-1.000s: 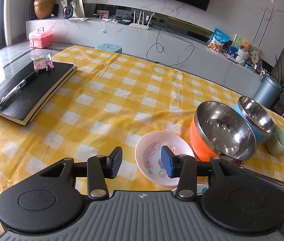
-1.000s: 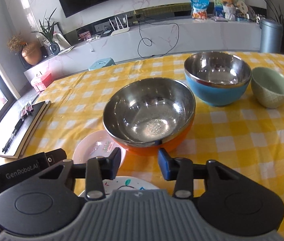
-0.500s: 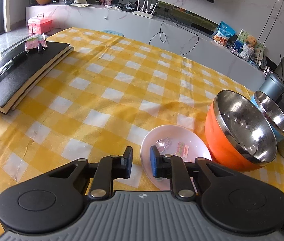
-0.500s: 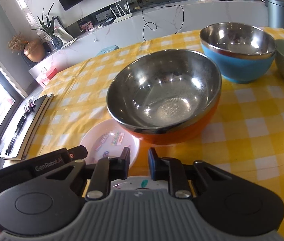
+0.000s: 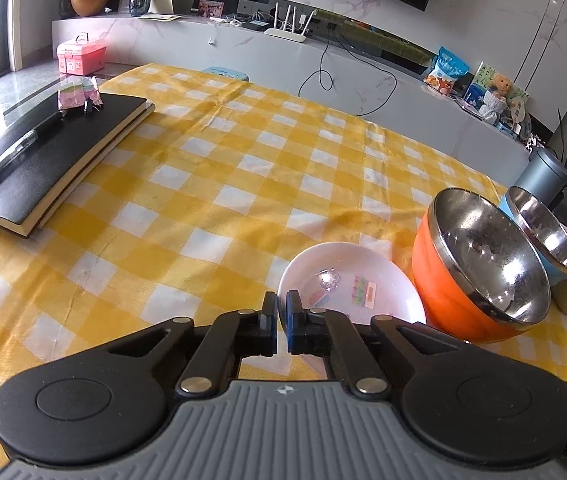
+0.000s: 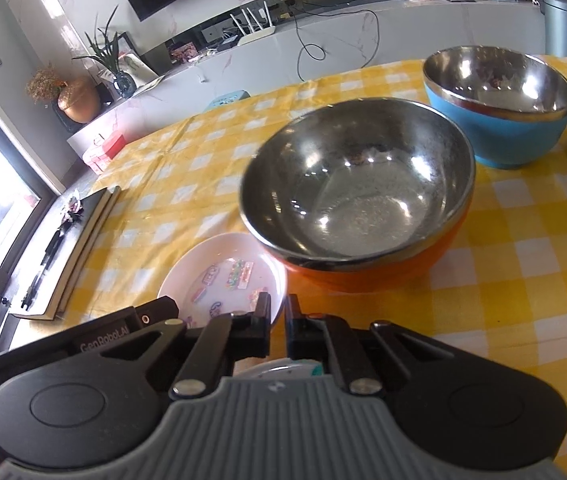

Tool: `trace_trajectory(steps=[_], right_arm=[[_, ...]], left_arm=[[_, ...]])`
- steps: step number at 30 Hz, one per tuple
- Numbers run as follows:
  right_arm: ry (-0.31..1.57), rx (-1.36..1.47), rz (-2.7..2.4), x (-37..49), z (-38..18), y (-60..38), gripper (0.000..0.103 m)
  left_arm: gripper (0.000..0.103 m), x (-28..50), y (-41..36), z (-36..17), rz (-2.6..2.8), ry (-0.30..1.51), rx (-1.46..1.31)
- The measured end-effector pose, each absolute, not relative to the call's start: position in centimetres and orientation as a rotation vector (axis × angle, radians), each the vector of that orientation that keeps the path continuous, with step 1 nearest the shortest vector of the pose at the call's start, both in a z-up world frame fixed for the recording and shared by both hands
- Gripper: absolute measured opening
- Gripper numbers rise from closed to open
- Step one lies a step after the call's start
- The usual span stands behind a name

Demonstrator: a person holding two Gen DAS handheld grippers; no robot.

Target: Organize plates and bowls

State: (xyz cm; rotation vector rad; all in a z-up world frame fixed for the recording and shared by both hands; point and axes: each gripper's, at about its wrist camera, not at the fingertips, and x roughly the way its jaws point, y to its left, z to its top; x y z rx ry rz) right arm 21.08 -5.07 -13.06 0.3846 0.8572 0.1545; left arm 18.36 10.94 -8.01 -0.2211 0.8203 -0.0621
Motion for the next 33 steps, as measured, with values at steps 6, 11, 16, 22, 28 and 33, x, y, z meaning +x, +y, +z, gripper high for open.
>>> trace_trajectory(steps=[6,11,16,22,28,33], right_arm=[[0.826,0.381,0.203,19.6,-11.2,-4.3,0.004],[0.841,0.396,0.212,17.8,-9.9,-5.0,0.003],[0.880,0.407,0.191,15.8,-8.7,-6.2,0.003],[0.909,0.431,0.167,12.9,-8.1,-8.8,0.003],[0.935,0.486,0.136,10.4,-8.5,-11.4,0.003],[0.941,0.521,0.118,9.0,-8.7,-12.8,0.002]], left_arm=[[0.004,16.4,12.2,-6.0,-0.037,0.812,-0.246],[0.004,14.3,11.6,-4.7,-0.047,0.803,-0.244],[0.004,12.6,10.2,-4.2,-0.077,0.836,-0.218],[0.004,10.8,8.4,-4.0,-0.141,0.884,-0.200],[0.005,9.4,6.4,-4.4,-0.176,0.929,-0.175],[0.005,8.5,5.0,-4.3,-0.195,0.936,-0.130]])
